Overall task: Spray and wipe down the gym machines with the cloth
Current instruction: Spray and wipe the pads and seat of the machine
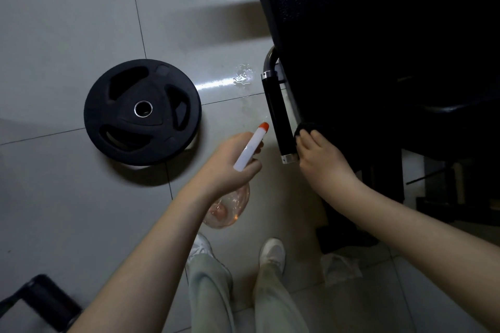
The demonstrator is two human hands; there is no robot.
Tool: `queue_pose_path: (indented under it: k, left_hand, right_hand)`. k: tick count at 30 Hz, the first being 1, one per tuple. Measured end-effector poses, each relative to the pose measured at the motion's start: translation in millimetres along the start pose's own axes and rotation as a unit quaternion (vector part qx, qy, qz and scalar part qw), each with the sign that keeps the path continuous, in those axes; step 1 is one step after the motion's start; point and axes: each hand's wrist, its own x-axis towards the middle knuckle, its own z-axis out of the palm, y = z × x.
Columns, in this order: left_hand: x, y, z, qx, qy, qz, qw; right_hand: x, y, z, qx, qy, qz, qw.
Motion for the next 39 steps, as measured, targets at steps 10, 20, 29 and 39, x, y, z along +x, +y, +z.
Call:
queue_pose_path:
  k: [10,20,29,39]
  left_hand:
    - [-1,8,0,0.0,-0.014,-0.005,1.0]
    - [8,10,-4,0.003,-0.005,-0.017,1.0]
    - [22,18,-22,-0.001,0.01,-0.004,1.0]
    - [53,25,-52,-0.096,0.036,-0.025,0.994]
  right_hand:
    - [-22,-6,13,0.127,0.022,-0.047,0.991]
    - [30,23,24,0.188,0.3,0.136,0.925]
    - [54,58,-10,0.212,0.423,0.142,0.87]
    - [90,97,-31,0.258,0.5,0.106,0.82]
